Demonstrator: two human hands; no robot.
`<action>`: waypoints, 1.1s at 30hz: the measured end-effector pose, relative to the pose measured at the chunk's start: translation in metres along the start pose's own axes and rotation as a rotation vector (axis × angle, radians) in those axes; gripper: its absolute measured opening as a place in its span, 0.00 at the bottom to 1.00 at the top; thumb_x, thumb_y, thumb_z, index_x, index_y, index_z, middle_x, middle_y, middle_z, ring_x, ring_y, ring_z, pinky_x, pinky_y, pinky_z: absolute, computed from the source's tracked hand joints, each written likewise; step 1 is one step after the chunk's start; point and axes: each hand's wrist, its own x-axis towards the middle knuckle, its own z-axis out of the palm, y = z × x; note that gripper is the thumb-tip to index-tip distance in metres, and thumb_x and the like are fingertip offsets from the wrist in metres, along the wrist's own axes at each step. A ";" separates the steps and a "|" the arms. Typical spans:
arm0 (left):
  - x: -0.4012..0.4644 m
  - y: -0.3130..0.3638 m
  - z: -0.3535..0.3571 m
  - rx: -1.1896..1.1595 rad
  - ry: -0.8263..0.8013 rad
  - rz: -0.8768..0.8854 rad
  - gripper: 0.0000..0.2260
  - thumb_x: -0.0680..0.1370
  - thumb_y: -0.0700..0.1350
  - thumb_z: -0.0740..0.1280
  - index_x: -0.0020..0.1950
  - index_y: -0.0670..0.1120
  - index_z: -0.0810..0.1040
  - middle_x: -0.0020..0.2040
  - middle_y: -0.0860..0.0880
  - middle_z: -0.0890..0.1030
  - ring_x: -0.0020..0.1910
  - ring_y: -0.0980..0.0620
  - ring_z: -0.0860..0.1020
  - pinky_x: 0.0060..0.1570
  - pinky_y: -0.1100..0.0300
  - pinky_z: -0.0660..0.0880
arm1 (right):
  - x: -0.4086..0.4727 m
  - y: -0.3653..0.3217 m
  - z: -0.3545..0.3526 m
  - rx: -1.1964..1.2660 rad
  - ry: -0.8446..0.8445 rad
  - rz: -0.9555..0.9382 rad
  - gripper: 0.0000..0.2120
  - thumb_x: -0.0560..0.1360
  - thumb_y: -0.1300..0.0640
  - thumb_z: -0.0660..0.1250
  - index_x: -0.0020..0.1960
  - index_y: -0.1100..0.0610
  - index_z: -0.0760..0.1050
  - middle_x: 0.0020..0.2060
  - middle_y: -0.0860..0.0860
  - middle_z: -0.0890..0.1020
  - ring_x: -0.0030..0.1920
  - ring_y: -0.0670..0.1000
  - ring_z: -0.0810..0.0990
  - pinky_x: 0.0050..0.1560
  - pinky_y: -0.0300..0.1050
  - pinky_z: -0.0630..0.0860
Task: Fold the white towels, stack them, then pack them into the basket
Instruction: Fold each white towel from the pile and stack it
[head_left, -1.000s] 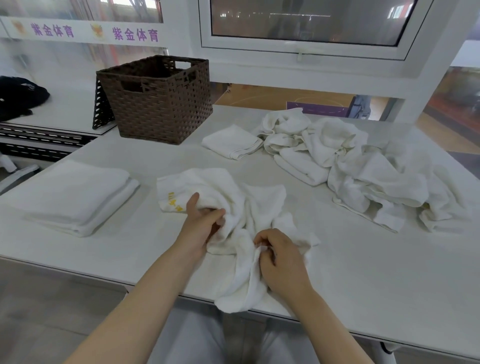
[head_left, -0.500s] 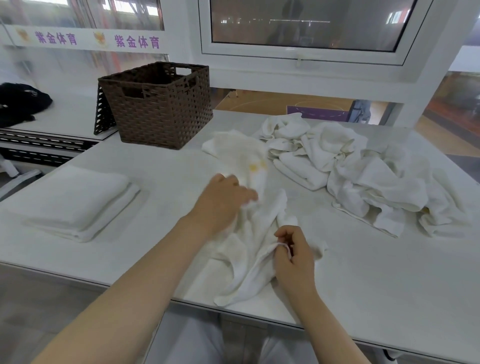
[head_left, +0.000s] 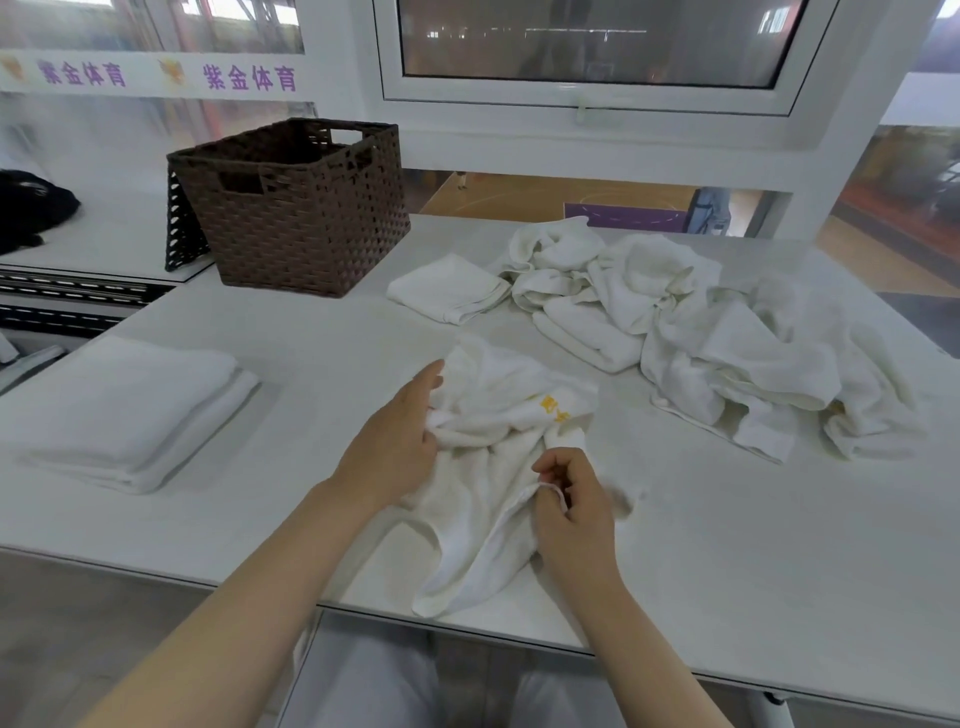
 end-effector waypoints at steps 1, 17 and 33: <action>0.001 0.000 -0.002 -0.027 0.046 -0.025 0.31 0.77 0.35 0.60 0.78 0.53 0.57 0.72 0.55 0.70 0.67 0.53 0.72 0.60 0.62 0.67 | 0.000 0.000 0.000 -0.006 -0.006 0.002 0.17 0.70 0.72 0.59 0.45 0.51 0.74 0.36 0.38 0.75 0.39 0.41 0.73 0.40 0.31 0.68; -0.065 -0.019 -0.014 0.097 0.005 0.463 0.06 0.75 0.45 0.62 0.50 0.53 0.70 0.58 0.55 0.75 0.53 0.56 0.78 0.44 0.61 0.75 | 0.003 -0.002 -0.002 -0.027 0.011 0.045 0.07 0.78 0.63 0.62 0.45 0.53 0.74 0.37 0.43 0.78 0.39 0.41 0.75 0.41 0.31 0.70; -0.037 0.054 0.011 -0.061 -0.280 0.227 0.14 0.77 0.58 0.68 0.60 0.60 0.72 0.54 0.64 0.77 0.53 0.64 0.75 0.52 0.63 0.75 | -0.001 -0.013 -0.006 0.042 -0.079 0.129 0.11 0.75 0.66 0.64 0.48 0.50 0.75 0.39 0.41 0.81 0.40 0.39 0.78 0.41 0.33 0.75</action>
